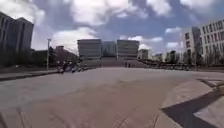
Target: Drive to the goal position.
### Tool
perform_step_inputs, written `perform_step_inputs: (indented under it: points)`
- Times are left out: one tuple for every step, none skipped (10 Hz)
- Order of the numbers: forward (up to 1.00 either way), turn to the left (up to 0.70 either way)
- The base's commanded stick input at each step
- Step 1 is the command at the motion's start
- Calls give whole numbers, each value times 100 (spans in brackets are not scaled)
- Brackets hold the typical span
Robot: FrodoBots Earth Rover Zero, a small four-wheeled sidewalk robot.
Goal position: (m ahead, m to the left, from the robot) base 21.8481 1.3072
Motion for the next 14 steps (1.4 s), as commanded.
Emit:
perform_step_inputs:
  points:
    - [100,0]
    - [100,0]
    - [100,0]
    - [100,0]
    - [100,0]
    - [100,0]
    - [100,0]
    - [100,0]
    - [100,0]
    - [100,0]
    - [100,0]
    - [100,0]
    - [100,0]
    - [100,0]
